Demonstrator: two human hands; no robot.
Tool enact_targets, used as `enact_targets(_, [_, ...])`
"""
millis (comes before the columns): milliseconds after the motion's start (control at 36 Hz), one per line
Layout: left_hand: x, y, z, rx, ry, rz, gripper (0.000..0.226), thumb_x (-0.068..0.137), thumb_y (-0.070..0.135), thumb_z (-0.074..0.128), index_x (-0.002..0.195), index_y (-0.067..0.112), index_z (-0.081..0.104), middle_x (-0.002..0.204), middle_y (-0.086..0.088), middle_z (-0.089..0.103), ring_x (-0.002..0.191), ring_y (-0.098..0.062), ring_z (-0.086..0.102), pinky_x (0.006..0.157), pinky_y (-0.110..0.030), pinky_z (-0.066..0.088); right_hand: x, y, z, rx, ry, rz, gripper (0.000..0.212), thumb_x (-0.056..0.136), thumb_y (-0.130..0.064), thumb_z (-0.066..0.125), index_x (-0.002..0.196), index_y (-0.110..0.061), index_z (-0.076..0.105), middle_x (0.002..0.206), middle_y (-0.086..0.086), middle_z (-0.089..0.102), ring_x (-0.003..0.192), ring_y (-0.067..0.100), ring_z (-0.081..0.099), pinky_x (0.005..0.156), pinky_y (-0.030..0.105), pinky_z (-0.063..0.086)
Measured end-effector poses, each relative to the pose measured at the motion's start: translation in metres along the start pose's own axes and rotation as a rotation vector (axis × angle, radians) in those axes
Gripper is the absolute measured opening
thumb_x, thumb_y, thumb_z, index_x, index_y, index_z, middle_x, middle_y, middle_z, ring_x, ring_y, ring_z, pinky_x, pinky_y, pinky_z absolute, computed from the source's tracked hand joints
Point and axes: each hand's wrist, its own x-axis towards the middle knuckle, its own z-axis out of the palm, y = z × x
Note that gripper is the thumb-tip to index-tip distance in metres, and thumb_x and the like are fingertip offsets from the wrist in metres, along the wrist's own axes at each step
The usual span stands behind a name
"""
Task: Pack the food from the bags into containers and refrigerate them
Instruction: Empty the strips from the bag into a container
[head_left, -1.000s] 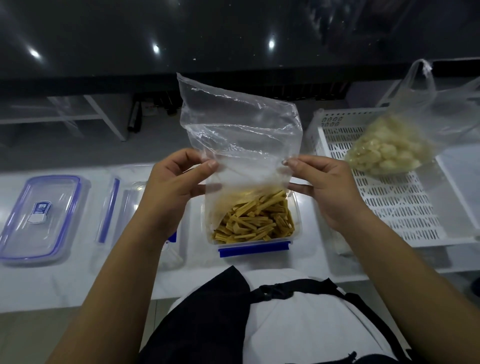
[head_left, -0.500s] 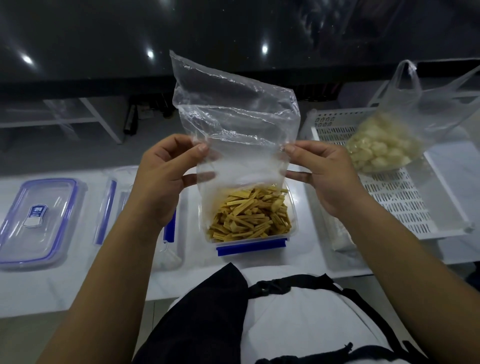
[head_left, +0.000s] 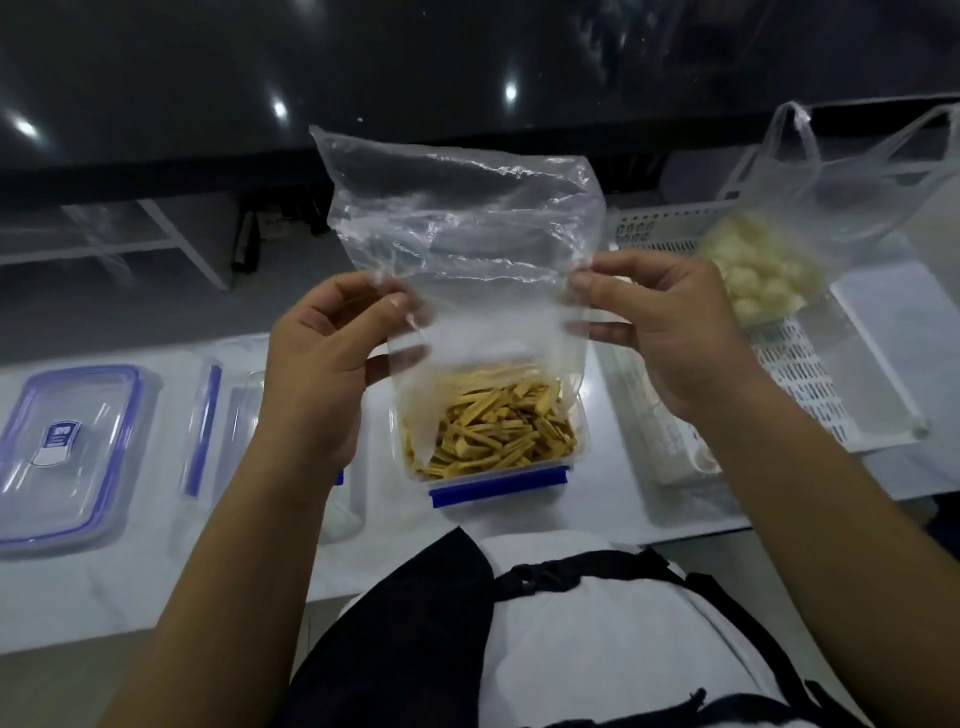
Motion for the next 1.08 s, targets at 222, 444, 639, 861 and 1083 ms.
enact_targets(222, [0.004, 0.009, -0.006, 0.025, 0.001, 0.023, 0.015, 0.099, 0.006, 0.057, 0.101, 0.016, 0.069, 0.094, -0.001, 0.075, 0.095, -0.019, 0.073, 0.075, -0.034, 0.061, -0.003, 0.007, 0.002, -0.071, 0.019, 0.003, 0.008, 0.084, 0.0, 0.073, 0.092, -0.004, 0.074, 0.091, 0.009, 0.076, 0.088, 0.025, 0.074, 0.073, 0.037, 0.063])
enact_targets(444, [0.013, 0.01, -0.006, 0.098, -0.002, 0.004, 0.014, 0.096, 0.006, 0.063, 0.098, 0.018, 0.07, 0.091, 0.004, 0.076, 0.09, -0.018, 0.073, 0.076, -0.035, 0.061, -0.003, 0.006, 0.003, -0.165, 0.099, 0.002, 0.008, 0.084, -0.005, 0.075, 0.092, -0.007, 0.075, 0.094, 0.008, 0.076, 0.095, 0.027, 0.073, 0.076, 0.039, 0.063])
enact_targets(639, [0.008, 0.004, 0.003, 0.125, -0.019, -0.031, 0.019, 0.092, 0.008, 0.068, 0.108, 0.019, 0.067, 0.092, 0.0, 0.078, 0.088, -0.02, 0.075, 0.077, -0.037, 0.064, -0.023, 0.011, -0.015, -0.256, 0.163, -0.14, 0.018, 0.078, -0.013, 0.081, 0.078, -0.031, 0.08, 0.085, -0.01, 0.076, 0.084, 0.007, 0.071, 0.082, 0.028, 0.06])
enact_targets(861, [0.003, -0.007, 0.048, 0.177, -0.112, -0.06, 0.057, 0.093, 0.007, 0.068, 0.137, 0.031, 0.041, 0.091, -0.003, 0.078, 0.087, -0.018, 0.076, 0.07, -0.027, 0.061, -0.044, 0.013, -0.061, -0.288, 0.425, -0.096, 0.008, 0.078, -0.024, 0.083, 0.08, -0.031, 0.08, 0.099, -0.009, 0.077, 0.103, 0.013, 0.07, 0.096, 0.04, 0.053])
enact_targets(1083, [-0.006, -0.025, 0.129, 0.337, -0.412, -0.011, 0.034, 0.097, 0.012, 0.065, 0.118, 0.038, 0.061, 0.091, 0.006, 0.076, 0.086, -0.012, 0.074, 0.074, -0.026, 0.061, -0.065, -0.02, -0.134, -0.412, 0.523, -0.039, 0.009, 0.081, -0.012, 0.081, 0.081, -0.02, 0.076, 0.094, 0.003, 0.077, 0.085, 0.012, 0.069, 0.088, 0.032, 0.056])
